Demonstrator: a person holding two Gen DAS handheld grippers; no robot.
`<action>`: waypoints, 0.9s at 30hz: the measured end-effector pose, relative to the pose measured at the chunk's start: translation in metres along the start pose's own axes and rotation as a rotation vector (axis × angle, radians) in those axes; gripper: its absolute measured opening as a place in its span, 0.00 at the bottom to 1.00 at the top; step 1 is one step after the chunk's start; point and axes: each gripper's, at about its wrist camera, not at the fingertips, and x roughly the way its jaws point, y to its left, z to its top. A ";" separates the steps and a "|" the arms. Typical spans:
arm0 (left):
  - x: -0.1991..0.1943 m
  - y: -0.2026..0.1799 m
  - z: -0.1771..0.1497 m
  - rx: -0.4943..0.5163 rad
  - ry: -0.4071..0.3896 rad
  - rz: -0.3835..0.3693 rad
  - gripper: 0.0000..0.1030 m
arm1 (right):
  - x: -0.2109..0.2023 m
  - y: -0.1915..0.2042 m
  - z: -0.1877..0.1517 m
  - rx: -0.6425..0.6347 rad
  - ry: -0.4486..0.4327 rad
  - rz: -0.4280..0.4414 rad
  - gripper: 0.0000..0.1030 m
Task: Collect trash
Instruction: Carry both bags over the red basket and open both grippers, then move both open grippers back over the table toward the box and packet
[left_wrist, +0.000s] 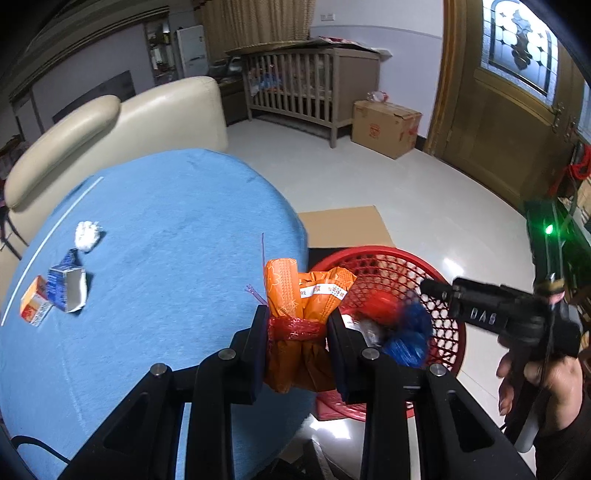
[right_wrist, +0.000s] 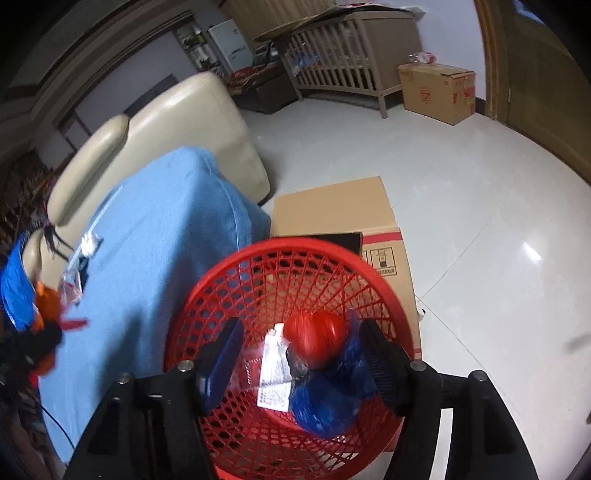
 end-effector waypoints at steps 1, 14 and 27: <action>0.002 -0.003 0.000 0.008 0.004 -0.003 0.31 | -0.004 -0.003 0.001 0.012 -0.011 -0.003 0.67; 0.039 -0.051 0.005 0.092 0.096 -0.108 0.34 | -0.055 -0.028 0.011 0.117 -0.136 0.033 0.69; 0.030 -0.012 0.011 -0.014 0.110 -0.140 0.77 | -0.068 -0.022 0.022 0.129 -0.175 0.061 0.69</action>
